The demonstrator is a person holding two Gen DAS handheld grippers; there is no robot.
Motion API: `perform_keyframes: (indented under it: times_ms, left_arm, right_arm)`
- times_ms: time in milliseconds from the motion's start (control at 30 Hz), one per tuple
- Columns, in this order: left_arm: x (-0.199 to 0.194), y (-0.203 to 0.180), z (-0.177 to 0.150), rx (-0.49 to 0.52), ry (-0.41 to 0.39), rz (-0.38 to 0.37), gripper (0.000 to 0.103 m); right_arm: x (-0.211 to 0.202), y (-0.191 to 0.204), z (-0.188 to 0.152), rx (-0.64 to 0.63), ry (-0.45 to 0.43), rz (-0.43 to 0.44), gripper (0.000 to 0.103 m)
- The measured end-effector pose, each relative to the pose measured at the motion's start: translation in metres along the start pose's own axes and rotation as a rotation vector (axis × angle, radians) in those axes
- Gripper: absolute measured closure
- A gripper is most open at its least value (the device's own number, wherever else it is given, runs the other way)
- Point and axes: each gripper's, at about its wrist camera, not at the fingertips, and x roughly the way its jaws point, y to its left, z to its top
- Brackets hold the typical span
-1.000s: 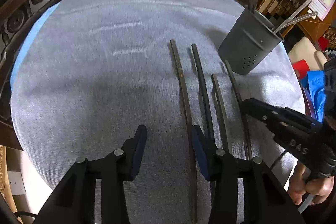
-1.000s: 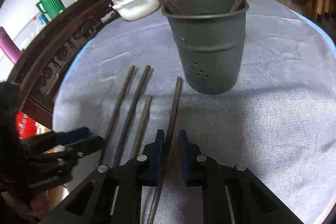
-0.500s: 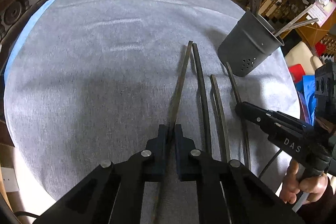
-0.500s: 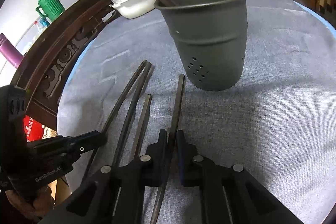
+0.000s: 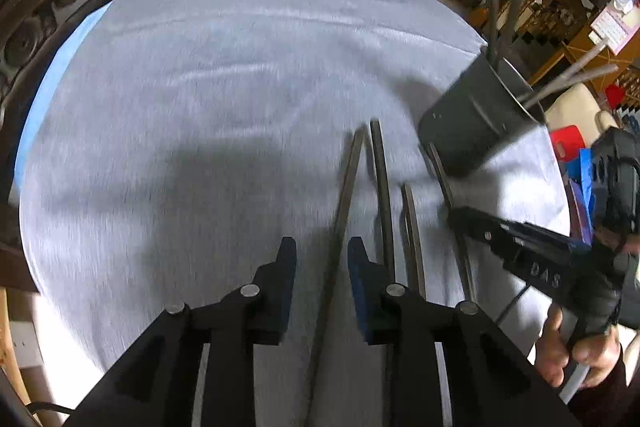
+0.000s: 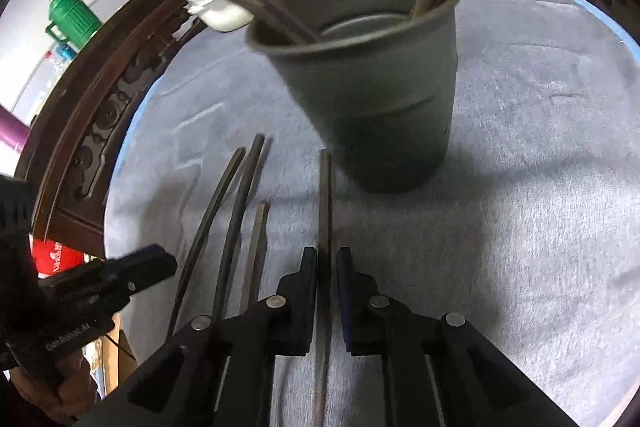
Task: Organize utensils
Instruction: 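Lower the open right tool onto the next dark chopstick, then close the right tool on the dark chopstick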
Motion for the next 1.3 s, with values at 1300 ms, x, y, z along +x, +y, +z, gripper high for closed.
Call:
perform_keyframes:
  times_ms: [1300]
  left_arm:
    - [0.024, -0.012, 0.051, 0.06, -0.047, -0.103, 0.096]
  right_arm:
    - [-0.021, 0.027, -0.001, -0.178, -0.108, -0.022, 0.097]
